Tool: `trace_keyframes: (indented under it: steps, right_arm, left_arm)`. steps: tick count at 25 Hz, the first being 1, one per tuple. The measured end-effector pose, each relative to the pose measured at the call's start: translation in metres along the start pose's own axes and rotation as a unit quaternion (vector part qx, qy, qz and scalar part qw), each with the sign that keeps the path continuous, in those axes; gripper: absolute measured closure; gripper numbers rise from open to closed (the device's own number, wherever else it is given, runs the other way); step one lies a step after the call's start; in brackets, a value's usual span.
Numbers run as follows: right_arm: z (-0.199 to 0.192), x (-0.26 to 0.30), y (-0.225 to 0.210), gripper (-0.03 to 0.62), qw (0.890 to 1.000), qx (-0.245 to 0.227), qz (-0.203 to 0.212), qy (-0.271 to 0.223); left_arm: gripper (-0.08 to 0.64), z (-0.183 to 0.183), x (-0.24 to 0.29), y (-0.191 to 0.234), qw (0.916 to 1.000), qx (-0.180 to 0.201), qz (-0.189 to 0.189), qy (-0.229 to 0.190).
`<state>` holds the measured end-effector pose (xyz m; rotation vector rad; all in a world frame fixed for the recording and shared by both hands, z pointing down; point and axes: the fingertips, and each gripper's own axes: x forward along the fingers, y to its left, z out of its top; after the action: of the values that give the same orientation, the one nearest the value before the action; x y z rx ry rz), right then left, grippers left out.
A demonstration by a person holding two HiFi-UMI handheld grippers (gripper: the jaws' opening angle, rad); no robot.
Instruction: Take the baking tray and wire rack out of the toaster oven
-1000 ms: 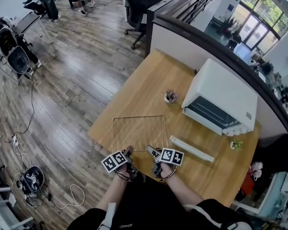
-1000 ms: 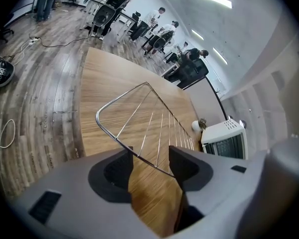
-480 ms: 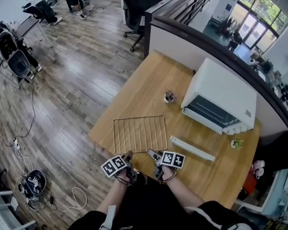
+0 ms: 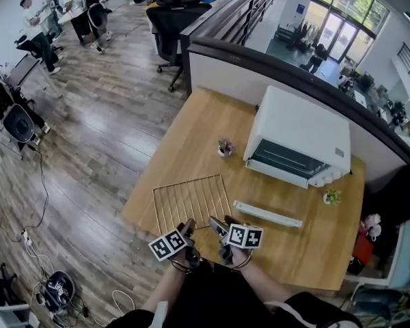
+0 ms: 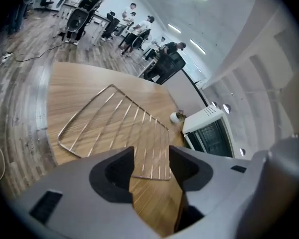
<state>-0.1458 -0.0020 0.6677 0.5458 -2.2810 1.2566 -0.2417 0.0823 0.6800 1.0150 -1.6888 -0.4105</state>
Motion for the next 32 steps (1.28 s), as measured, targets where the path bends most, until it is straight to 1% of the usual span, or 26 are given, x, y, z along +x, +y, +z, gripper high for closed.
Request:
trace_keyframes:
  steps: [2, 4, 7, 11, 16, 20, 23, 29, 32]
  right_arm:
    - [0.014, -0.010, 0.004, 0.247, 1.000, -0.013, 0.005, -0.025]
    - [0.029, -0.022, 0.005, 0.247, 0.998, -0.024, 0.004, -0.052]
    - [0.047, -0.043, 0.001, 0.247, 0.995, -0.028, -0.002, -0.092]
    - [0.063, -0.075, -0.021, 0.246, 0.990, -0.012, -0.020, -0.140]
    - [0.073, -0.114, -0.054, 0.247, 0.980, 0.016, -0.044, -0.193]
    - [0.075, -0.144, -0.077, 0.247, 0.973, 0.033, -0.064, -0.221]
    - [0.074, -0.163, -0.092, 0.247, 0.967, 0.037, -0.080, -0.239]
    - [0.093, -0.200, -0.114, 0.247, 0.954, 0.017, -0.104, -0.281]
    - [0.101, -0.213, -0.124, 0.247, 0.949, 0.015, -0.111, -0.296]
  left_arm:
    - [0.345, 0.004, 0.005, -0.023, 0.9993, 0.028, -0.024, 0.002]
    - [0.345, 0.007, 0.011, -0.047, 0.9969, 0.057, -0.054, 0.003]
    - [0.345, 0.006, 0.021, -0.077, 0.9921, 0.085, -0.091, 0.010]
    - [0.345, -0.006, 0.037, -0.112, 0.9848, 0.118, -0.123, 0.034]
    - [0.345, -0.031, 0.055, -0.160, 0.9701, 0.155, -0.173, 0.068]
    - [0.345, -0.049, 0.067, -0.188, 0.9610, 0.173, -0.197, 0.089]
    - [0.345, -0.065, 0.075, -0.203, 0.9558, 0.175, -0.211, 0.106]
    - [0.345, -0.093, 0.091, -0.244, 0.9434, 0.185, -0.246, 0.123]
    - [0.345, -0.102, 0.099, -0.261, 0.9390, 0.186, -0.260, 0.128]
